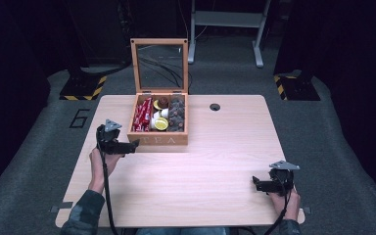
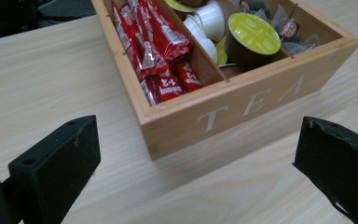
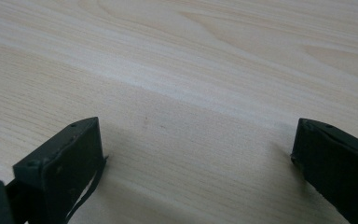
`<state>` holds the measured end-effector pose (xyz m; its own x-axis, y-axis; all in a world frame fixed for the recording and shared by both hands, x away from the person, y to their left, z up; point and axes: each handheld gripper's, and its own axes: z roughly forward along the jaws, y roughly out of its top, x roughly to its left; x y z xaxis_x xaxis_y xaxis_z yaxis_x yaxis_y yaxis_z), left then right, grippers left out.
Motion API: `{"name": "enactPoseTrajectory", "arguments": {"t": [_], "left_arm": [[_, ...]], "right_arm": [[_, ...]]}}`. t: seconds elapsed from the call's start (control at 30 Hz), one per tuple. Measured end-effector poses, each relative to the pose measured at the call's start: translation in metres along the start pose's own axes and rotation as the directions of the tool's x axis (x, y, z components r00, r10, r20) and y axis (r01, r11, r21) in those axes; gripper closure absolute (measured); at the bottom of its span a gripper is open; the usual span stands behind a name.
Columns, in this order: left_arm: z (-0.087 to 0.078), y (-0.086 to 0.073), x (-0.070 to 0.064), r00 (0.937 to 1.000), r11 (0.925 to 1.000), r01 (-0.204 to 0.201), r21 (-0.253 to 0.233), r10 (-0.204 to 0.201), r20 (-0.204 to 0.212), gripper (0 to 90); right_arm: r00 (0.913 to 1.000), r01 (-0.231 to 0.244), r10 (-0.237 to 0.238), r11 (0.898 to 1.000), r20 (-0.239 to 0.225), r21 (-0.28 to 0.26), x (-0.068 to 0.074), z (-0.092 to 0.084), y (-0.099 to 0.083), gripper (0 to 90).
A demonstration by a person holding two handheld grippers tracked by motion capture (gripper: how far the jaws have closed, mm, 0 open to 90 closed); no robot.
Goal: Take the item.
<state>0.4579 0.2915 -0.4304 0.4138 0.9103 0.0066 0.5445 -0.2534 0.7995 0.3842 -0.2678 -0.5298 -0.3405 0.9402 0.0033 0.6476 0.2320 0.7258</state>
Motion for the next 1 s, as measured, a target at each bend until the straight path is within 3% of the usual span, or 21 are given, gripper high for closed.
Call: {"name": "enactPoseTrajectory", "arguments": {"t": [0.33, 0.4, 0.67, 1.0], "left_arm": [[0.017, 0.028, -0.012, 0.9994, 0.9995, -0.027, -0.018, 0.027, 0.020, 0.0], [0.021, 0.034, -0.013, 0.9986, 0.9987, -0.048, -0.015, 0.048, 0.023, 0.0], [0.036, 0.059, -0.021, 0.9979, 0.9979, -0.055, -0.034, 0.056, 0.034, 0.0], [0.062, 0.068, -0.027, 0.9979, 0.9989, -0.047, 0.002, 0.047, 0.045, 0.0]], "right_arm": [[0.9999, 0.016, -0.016, 1.000, -0.006, 0.002, -0.001, -0.001, 0.000, 1.9], [0.9999, 0.015, -0.015, 1.000, -0.006, 0.004, -0.001, -0.001, 0.000, 1.9], [0.9999, 0.013, -0.013, 1.000, -0.008, 0.009, -0.001, -0.001, 0.000, 2.2], [0.9999, 0.014, -0.014, 1.000, -0.007, 0.005, -0.001, -0.001, 0.000, 2.3]]}}
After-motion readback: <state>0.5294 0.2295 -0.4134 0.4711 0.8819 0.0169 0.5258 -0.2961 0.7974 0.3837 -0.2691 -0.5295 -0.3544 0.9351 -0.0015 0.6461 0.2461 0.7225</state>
